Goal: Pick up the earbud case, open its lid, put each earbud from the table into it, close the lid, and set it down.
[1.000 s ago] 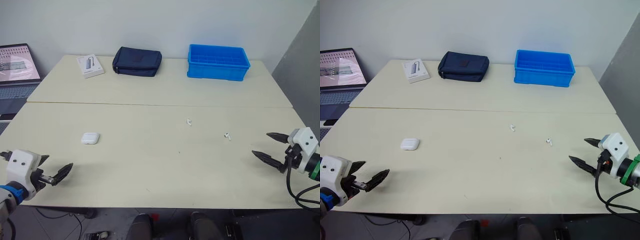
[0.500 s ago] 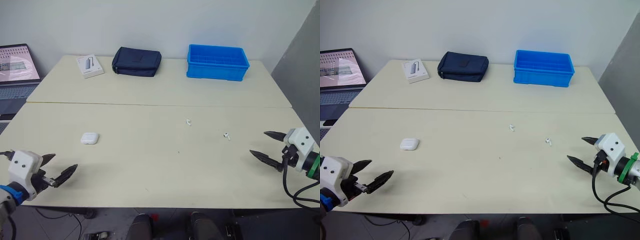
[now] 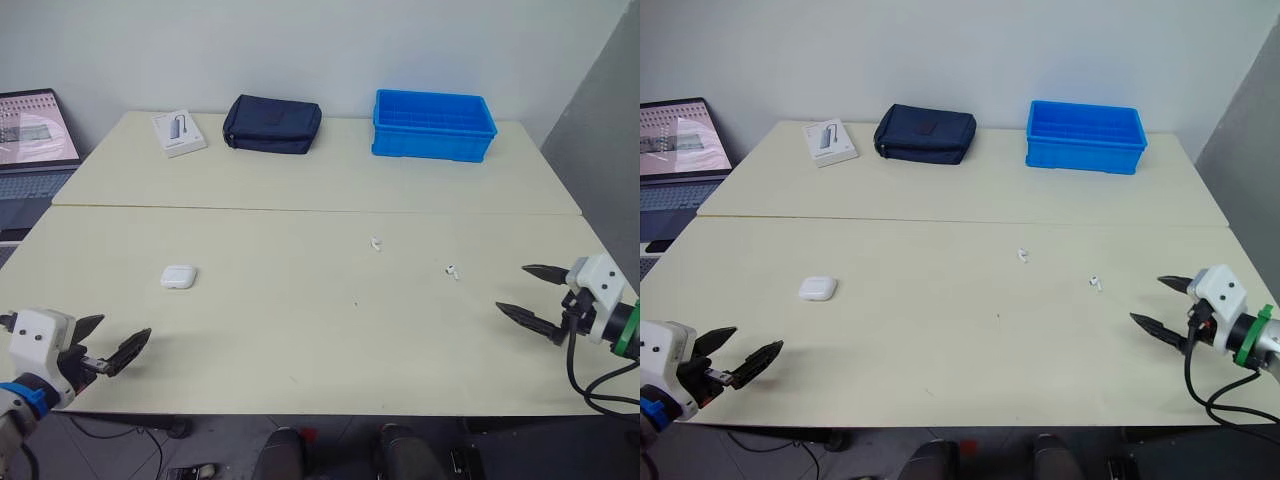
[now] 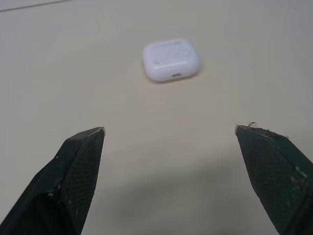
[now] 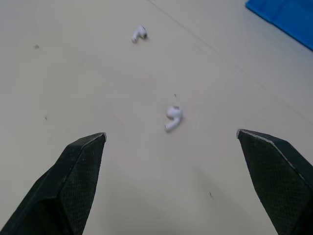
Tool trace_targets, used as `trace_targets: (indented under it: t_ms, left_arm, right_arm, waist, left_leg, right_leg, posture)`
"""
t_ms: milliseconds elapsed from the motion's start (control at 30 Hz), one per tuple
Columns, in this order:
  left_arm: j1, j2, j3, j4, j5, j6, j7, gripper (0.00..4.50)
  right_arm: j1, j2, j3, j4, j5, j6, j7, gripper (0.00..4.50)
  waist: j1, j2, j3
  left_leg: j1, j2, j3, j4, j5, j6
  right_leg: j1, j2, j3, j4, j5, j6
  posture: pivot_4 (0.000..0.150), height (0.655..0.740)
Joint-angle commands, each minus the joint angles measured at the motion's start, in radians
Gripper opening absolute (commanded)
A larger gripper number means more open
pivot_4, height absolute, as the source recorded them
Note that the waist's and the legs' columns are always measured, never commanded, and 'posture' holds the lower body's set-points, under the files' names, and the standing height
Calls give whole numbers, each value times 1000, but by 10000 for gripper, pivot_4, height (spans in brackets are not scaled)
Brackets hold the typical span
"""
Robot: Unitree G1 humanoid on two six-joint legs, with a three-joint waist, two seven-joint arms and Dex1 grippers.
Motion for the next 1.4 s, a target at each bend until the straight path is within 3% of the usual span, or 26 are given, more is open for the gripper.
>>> trace_targets:
  t_ms: [33, 200, 500, 1133, 1233, 1367, 1400]
  left_arm:
    - [-37, -29, -20, -40, 6, 12, 72, 45000]
    - [-130, -69, -94, 25, 51, 6, 138, 45000]
    - [-314, -83, -228, 197, 129, 53, 216, 45000]
    - [-522, -64, -336, 435, 199, 97, 181, 45000]
    - [-529, -51, -353, 459, 216, 76, 166, 39009]
    - [-543, -34, -371, 511, 244, 33, 150, 27649]
    - [-547, -30, -375, 524, 250, 23, 148, 27502]
  right_arm:
    - [-65, 1, 39, -120, 66, 75, -1, 44813]
    - [-216, 22, 126, -214, 147, 192, -7, 44813]
    - [-394, 55, 258, -221, 166, 239, 49, 44813]
    - [-422, 77, 297, -246, 165, 257, 70, 44813]
    - [-413, 76, 295, -251, 163, 256, 68, 45000]
    - [-399, 74, 290, -265, 165, 259, 63, 45000]
    - [-396, 73, 288, -269, 165, 260, 61, 45000]
  waist:
    - [0, 0, 0]
    - [0, 0, 0]
    - [1, -2, -1]
    - [18, 1, -3]
    - [18, 1, -3]
    - [18, 4, -5]
    - [18, 4, -5]
  left_leg:
    - [0, 0, -1, 0, 0, 0]
    - [1, 0, 0, 0, 0, 0]
    - [-1, 0, -1, 0, 0, 0]
    - [1, 0, -2, 3, 0, 0]
    - [1, 0, -2, 3, 0, 0]
    - [1, 0, -2, 3, 0, 0]
    - [1, 0, -2, 3, 0, 0]
  right_leg:
    - [0, 0, 0, 0, 1, 1]
    - [0, 1, 0, 0, 3, 4]
    - [0, 1, -1, 0, 3, 4]
    - [2, 1, -2, 2, 5, 4]
    - [2, 1, -2, 2, 5, 4]
    - [2, 1, -2, 2, 5, 4]
    - [2, 1, -2, 2, 5, 4]
  posture:
    - [1500, 7376]
    - [1500, 7376]
    - [1500, 7376]
    - [1500, 7376]
    - [1500, 7376]
    - [1500, 7376]
    - [1500, 7376]
